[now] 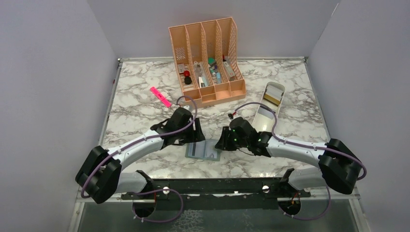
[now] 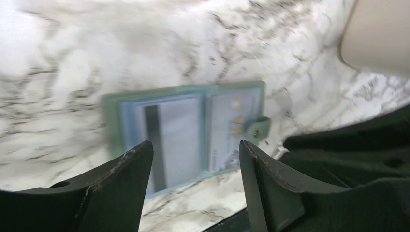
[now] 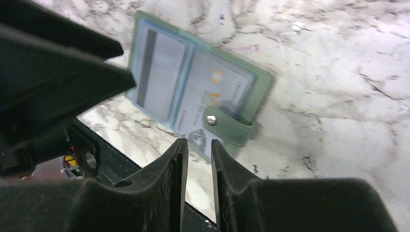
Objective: Put the credit cards into the card holder
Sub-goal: Insert the credit card into the card holder, then turn over the card slot in the card holder, then pick up the credit card from the storage box.
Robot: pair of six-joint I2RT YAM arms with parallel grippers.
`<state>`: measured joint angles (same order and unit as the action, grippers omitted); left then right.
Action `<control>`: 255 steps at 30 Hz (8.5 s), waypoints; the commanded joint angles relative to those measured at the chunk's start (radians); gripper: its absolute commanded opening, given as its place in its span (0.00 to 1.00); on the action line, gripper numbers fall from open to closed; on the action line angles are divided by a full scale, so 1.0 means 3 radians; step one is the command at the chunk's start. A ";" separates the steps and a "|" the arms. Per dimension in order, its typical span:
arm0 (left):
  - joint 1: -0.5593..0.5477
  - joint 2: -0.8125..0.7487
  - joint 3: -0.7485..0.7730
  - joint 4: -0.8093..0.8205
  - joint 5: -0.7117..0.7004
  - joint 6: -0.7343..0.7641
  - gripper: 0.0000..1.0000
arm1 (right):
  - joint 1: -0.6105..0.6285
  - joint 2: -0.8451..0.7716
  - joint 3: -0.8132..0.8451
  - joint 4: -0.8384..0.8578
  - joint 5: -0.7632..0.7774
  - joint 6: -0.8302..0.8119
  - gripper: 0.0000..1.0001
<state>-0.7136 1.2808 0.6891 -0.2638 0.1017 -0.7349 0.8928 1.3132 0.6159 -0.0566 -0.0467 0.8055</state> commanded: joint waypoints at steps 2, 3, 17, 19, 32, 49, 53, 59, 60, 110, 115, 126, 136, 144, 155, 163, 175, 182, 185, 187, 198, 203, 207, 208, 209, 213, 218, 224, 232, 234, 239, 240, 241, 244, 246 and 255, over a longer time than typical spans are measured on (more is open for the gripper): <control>0.0409 -0.0324 -0.0258 -0.0175 0.0071 0.0145 0.70 | 0.0212 0.0063 0.0253 -0.0034 0.0052 0.0052 0.30; 0.0469 -0.0357 -0.0292 -0.0179 0.0083 0.0151 0.71 | 0.0240 0.0128 0.0311 -0.0047 0.0066 0.0044 0.30; 0.0655 -0.0211 -0.0530 0.0153 0.0414 0.0191 0.77 | 0.0280 0.0836 0.0630 -0.0282 0.0466 -0.0210 0.29; 0.0658 -0.0193 -0.0560 0.0290 0.0574 0.0161 0.77 | 0.0278 0.0874 0.0584 -0.0200 0.0472 -0.0210 0.29; 0.0655 -0.0359 -0.0569 0.0199 0.0546 0.0197 0.78 | 0.0238 0.0975 0.0156 0.0055 0.0599 -0.0130 0.28; 0.0655 -0.0517 -0.0893 0.0871 0.1088 -0.0137 0.53 | 0.0209 0.0989 0.0025 0.0189 0.0504 -0.0102 0.28; 0.0655 -0.0528 -0.0960 0.1023 0.1162 -0.0198 0.45 | 0.0209 0.0982 0.0048 0.0178 0.0491 -0.0113 0.28; 0.0650 -0.0465 -0.0997 0.1168 0.1272 -0.0203 0.32 | 0.0209 0.0979 0.0099 0.0143 0.0479 -0.0123 0.28; 0.0650 -0.0468 -0.1001 0.1176 0.1280 -0.0203 0.31 | 0.0209 0.0978 0.0100 0.0143 0.0479 -0.0121 0.28; 0.0547 -0.0352 -0.1085 0.1721 0.1497 -0.0265 0.21 | 0.0209 0.1059 0.0181 0.0164 0.0422 -0.0159 0.28; 0.0538 -0.0353 -0.1082 0.1774 0.1506 -0.0268 0.01 | 0.0209 0.1076 0.0183 0.0180 0.0412 -0.0159 0.28; 0.0462 -0.0328 -0.1023 0.1626 0.1268 -0.0117 0.00 | 0.0209 0.1110 0.0196 0.0220 0.0346 -0.0144 0.28; 0.0156 -0.0113 -0.0563 0.0960 0.0571 0.0194 0.00 | 0.0209 0.0567 0.0161 -0.0107 0.0529 -0.0089 0.34; 0.0127 -0.0162 -0.0449 0.0708 0.0401 0.0025 0.00 | 0.0209 0.0023 0.0292 -0.0667 0.1003 -0.0385 0.40; 0.0134 -0.0018 -0.0481 0.0730 0.0465 -0.0152 0.00 | -0.0130 -0.0429 0.0790 -0.1220 0.1717 -0.1445 0.53; 0.0136 -0.0169 -0.0513 0.0641 0.0465 -0.0100 0.21 | -0.1036 -0.0319 0.0923 -0.0924 0.1405 -0.2442 0.52; 0.0144 -0.0259 -0.0612 0.0549 0.0439 -0.0028 0.30 | -0.1939 0.0278 0.1056 -0.0469 0.1114 -0.3690 0.53; 0.0148 -0.0241 -0.0626 0.0557 0.0499 0.0019 0.30 | -0.2264 0.0710 0.1265 -0.0329 0.0990 -0.4132 0.56; 0.0148 -0.0286 -0.0645 0.0593 0.0534 0.0011 0.31 | -0.2379 0.0979 0.1435 -0.0282 0.0931 -0.4285 0.57; 0.0147 -0.0289 -0.0650 0.0660 0.0561 0.0043 0.31 | -0.2427 0.1145 0.1540 -0.0281 0.0900 -0.4418 0.58; 0.0164 -0.0145 -0.0638 0.0706 0.0585 0.0036 0.32 | -0.2523 0.1735 0.1864 -0.0032 0.1076 -0.5012 0.54; 0.0164 -0.0102 -0.0626 0.0712 0.0607 0.0044 0.32 | -0.2551 0.1797 0.1820 0.0125 0.1160 -0.5104 0.50; 0.0164 -0.0111 -0.0600 0.0685 0.0607 0.0052 0.32 | -0.2562 0.1763 0.1778 0.0204 0.1278 -0.5134 0.46; 0.0167 -0.0116 -0.0596 0.0681 0.0607 0.0045 0.32 | -0.2562 0.1744 0.1773 0.0203 0.1262 -0.5125 0.45; 0.0167 -0.0117 -0.0595 0.0685 0.0607 0.0042 0.32 | -0.2562 0.1717 0.1772 0.0202 0.1232 -0.5109 0.44; 0.0166 -0.0119 -0.0593 0.0692 0.0610 0.0027 0.32 | -0.2562 0.1634 0.1768 0.0170 0.1149 -0.5073 0.40; 0.0164 -0.0128 -0.0598 0.0693 0.0612 0.0014 0.32 | -0.2572 0.1598 0.1791 0.0136 0.1140 -0.5069 0.33; 0.0164 -0.0190 -0.0629 0.0674 0.0593 0.0006 0.32 | -0.2572 0.1508 0.1799 0.0023 0.1121 -0.4964 0.30; 0.0164 -0.0124 -0.0682 0.0739 0.0672 0.0016 0.32 | -0.2572 0.1291 0.1795 -0.0221 0.0952 -0.4807 0.07; 0.0166 -0.0110 -0.0686 0.0741 0.0682 0.0016 0.32 | -0.2572 0.1220 0.1800 -0.0348 0.0848 -0.4729 0.01; 0.0164 -0.0209 -0.0711 0.0717 0.0630 0.0018 0.31 | -0.2567 0.1025 0.1807 -0.0695 0.0560 -0.4486 0.01; 0.0164 -0.0221 -0.0716 0.0711 0.0604 0.0021 0.30 | -0.2567 0.0980 0.1808 -0.0758 0.0514 -0.4435 0.01; 0.0164 -0.0224 -0.0714 0.0705 0.0587 0.0021 0.27 | -0.2567 0.0931 0.1806 -0.0825 0.0478 -0.4373 0.01; 0.0164 -0.0197 -0.0721 0.0721 0.0563 0.0005 0.13 | -0.2555 0.0779 0.1823 -0.1016 0.0376 -0.4137 0.01; 0.0164 -0.0173 -0.0742 0.0770 0.0543 -0.0033 0.04 | -0.2543 0.0655 0.1824 -0.1082 0.0313 -0.3939 0.01; 0.0169 -0.0246 -0.0999 0.1479 0.0740 -0.0594 0.00 | -0.2439 -0.0209 0.1413 -0.0893 -0.0232 -0.2668 0.01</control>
<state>-0.6670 1.2320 0.4248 0.0429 0.2932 -0.8154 0.1478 1.3582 1.0859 -0.3462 -0.0048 -0.2516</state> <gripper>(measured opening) 0.026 0.017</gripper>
